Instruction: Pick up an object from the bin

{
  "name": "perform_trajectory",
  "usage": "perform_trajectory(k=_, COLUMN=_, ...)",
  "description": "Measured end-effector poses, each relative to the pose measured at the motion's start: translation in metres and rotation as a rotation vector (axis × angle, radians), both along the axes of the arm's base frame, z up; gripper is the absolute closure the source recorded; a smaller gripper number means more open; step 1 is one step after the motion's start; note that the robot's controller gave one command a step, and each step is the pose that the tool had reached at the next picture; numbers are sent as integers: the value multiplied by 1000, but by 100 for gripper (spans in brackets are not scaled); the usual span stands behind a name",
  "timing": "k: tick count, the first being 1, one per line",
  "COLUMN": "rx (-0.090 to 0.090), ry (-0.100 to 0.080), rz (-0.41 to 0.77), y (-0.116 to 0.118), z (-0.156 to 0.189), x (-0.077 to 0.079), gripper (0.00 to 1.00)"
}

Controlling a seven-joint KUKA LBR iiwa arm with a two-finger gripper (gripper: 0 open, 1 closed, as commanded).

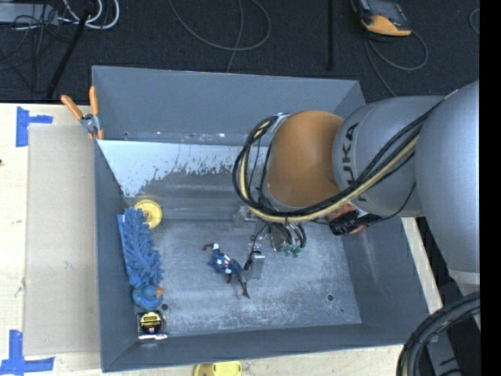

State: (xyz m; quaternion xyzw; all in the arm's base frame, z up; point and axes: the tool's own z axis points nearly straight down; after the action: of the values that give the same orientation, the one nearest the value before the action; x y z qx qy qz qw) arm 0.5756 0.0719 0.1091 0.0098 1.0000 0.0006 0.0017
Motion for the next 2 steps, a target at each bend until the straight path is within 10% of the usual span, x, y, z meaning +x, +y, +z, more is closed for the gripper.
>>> perform_trajectory(k=2, rx=-1, ry=5, rz=-213, y=27, z=9, x=-18, gripper=0)
